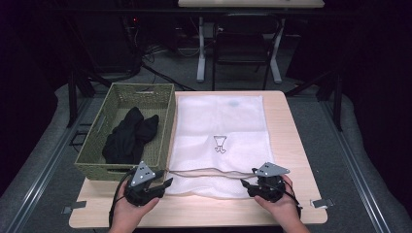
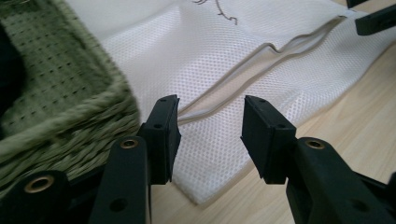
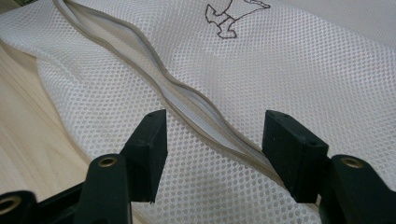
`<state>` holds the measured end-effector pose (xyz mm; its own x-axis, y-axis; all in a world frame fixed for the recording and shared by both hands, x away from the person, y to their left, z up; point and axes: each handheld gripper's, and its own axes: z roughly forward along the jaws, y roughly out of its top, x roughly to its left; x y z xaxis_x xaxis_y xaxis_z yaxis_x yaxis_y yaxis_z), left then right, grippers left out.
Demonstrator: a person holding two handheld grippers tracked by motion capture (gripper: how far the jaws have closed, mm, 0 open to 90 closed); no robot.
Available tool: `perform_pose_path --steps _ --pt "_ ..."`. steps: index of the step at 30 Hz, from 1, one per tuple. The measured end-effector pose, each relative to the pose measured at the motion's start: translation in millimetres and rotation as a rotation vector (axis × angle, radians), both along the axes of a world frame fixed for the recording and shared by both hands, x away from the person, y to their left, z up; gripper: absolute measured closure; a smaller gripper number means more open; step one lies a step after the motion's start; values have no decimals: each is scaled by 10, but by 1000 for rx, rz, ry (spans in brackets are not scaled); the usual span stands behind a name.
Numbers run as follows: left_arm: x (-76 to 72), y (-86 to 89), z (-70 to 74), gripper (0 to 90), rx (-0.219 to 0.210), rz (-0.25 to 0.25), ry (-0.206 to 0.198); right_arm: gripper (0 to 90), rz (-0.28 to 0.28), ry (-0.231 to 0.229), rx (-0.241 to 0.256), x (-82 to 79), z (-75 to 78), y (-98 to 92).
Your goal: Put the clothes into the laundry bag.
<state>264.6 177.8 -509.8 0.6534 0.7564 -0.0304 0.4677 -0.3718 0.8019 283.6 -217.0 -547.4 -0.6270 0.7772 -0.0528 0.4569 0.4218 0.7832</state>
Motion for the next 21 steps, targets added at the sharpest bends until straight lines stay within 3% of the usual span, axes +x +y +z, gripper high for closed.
perform_pose_path --steps 8,11,21 --pt "-2 131 78 554 -40 25 -21 400 9 3 1 0 -1 18" --pt "5 152 76 554 -53 21 -9 400 7 4 2 0 -1 22" --pt "13 228 124 566 -60 42 -7 394 10 -3 2 -1 5 14"
